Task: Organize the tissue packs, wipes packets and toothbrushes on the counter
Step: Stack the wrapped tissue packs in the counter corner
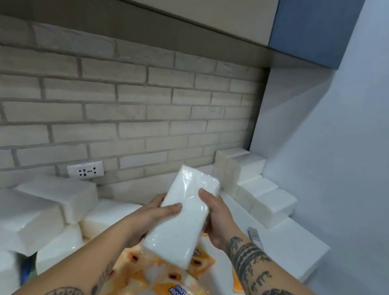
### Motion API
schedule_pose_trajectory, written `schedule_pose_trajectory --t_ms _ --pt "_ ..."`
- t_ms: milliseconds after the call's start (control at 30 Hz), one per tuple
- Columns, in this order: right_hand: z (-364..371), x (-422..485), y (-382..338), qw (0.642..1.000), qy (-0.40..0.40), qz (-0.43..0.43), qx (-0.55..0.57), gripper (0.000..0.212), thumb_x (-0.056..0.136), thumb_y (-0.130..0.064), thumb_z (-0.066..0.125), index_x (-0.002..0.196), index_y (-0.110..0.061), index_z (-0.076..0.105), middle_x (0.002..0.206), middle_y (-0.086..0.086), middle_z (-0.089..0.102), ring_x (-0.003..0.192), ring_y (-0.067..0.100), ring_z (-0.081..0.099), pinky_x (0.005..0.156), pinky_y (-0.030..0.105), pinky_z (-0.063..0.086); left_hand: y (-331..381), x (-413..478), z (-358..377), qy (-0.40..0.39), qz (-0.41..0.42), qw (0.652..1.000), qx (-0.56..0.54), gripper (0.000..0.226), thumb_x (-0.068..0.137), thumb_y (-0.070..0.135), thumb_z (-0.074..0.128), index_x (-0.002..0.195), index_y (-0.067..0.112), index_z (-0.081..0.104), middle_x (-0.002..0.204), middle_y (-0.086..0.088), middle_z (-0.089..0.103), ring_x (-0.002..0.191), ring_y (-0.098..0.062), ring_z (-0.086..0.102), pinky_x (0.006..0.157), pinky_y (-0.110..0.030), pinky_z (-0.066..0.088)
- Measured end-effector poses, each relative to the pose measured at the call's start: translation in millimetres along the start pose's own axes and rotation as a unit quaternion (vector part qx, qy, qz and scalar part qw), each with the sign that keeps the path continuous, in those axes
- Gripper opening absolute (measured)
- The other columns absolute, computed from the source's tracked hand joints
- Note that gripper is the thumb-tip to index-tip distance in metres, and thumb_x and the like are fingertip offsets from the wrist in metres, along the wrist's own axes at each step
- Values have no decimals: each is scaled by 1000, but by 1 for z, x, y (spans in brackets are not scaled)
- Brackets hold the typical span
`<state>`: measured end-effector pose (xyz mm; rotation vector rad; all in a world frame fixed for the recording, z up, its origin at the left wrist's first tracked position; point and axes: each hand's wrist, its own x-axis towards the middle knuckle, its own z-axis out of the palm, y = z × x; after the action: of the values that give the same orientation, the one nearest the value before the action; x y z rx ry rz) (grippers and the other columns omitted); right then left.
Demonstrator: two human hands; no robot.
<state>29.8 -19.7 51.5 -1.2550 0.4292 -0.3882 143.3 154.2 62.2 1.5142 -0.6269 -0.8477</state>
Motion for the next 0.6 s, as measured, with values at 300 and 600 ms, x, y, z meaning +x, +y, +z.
schedule_pose_trajectory --t_ms 300,600 --pt "-59 1 -11 999 49 -20 3 71 83 -66 71 142 -33 49 128 4 73 112 27 74 97 51 59 5 65 74 -65 -12 996 -56 74 75 52 86 136 18 59 123 -21 72 110 -45 70 100 -68 50" --pt "-149 59 -41 961 154 -131 -187 128 65 -54 91 164 -36 11 160 -13 38 139 9 49 118 39 43 24 160 131 -37 -25 997 -62 39 98 47 51 118 22 74 115 -1 76 103 -22 70 90 -45 52"
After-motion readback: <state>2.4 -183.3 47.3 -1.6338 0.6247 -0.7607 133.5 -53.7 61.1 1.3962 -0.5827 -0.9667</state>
